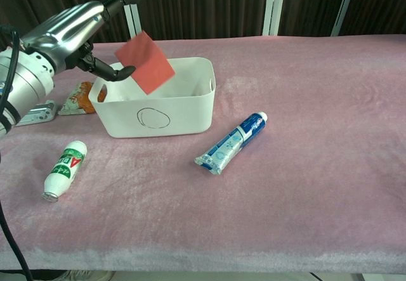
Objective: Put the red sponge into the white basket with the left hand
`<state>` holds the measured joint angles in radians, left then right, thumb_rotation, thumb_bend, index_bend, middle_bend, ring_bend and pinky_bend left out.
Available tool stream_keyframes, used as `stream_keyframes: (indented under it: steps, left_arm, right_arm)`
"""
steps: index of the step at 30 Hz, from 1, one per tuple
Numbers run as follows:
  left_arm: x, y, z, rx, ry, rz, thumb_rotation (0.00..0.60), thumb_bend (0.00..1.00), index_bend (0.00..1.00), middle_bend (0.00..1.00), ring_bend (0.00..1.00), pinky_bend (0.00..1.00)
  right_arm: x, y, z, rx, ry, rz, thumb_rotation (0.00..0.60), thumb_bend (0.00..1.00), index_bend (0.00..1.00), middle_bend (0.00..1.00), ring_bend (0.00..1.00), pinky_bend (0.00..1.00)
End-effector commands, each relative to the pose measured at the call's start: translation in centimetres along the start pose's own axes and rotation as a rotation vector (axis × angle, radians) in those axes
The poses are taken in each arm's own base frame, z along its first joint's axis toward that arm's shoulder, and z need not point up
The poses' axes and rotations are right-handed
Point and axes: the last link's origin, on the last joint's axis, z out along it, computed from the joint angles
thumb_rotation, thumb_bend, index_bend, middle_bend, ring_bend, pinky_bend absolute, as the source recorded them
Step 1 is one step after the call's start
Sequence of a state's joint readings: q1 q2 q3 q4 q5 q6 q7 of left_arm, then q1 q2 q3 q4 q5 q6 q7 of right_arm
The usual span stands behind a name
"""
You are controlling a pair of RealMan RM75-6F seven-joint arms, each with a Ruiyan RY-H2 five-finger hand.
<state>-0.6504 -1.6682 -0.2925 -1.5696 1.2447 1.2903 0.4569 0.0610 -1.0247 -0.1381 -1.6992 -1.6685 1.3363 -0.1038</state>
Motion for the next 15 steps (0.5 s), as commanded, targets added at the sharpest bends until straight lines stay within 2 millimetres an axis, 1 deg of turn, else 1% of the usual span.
stream_keyframes:
  steps: [1,5,8,11,12,15]
  left_arm:
    - [0.3,-0.1,-0.1,0.002,0.005,-0.006,0.6,0.32,0.0,0.0,0.0,0.16]
    - [0.7,-0.4,-0.6,-0.003,0.007,0.005,0.6,0.32,0.0,0.0,0.0,0.16]
    - [1.7,-1.5,-1.7,-0.009,0.023,0.071,0.6,0.32,0.0,0.0,0.0,0.16]
    - [2.8,-3.2,-3.5,-0.006,0.016,0.128,0.6,0.32,0.0,0.0,0.0,0.16]
    - [3.2,-4.4,-4.8,0.007,0.01,0.16,0.6,0.32,0.0,0.0,0.0,0.16]
    - [3.9,-6.8,-7.3,0.03,-0.022,0.212,0.6,0.32,0.0,0.0,0.0,0.16]
  right_arm:
    - [0.0,0.0,0.0,-0.001,-0.001,-0.001,0.6,0.1,0.0,0.0,0.0,0.18]
    - [0.0,0.0,0.1,-0.002,-0.004,-0.002,0.6,0.1,0.0,0.0,0.0,0.18]
    - [-0.1,0.0,0.1,-0.001,-0.007,-0.002,0.6,0.1,0.0,0.0,0.0,0.18]
    - [0.0,0.0,0.1,-0.002,-0.006,0.001,0.6,0.1,0.0,0.0,0.0,0.18]
    - [0.0,0.0,0.2,-0.003,-0.003,0.002,0.6,0.1,0.0,0.0,0.0,0.18]
    - [0.0,-0.1,0.3,-0.005,0.0,0.005,0.6,0.1,0.0,0.0,0.0,0.18]
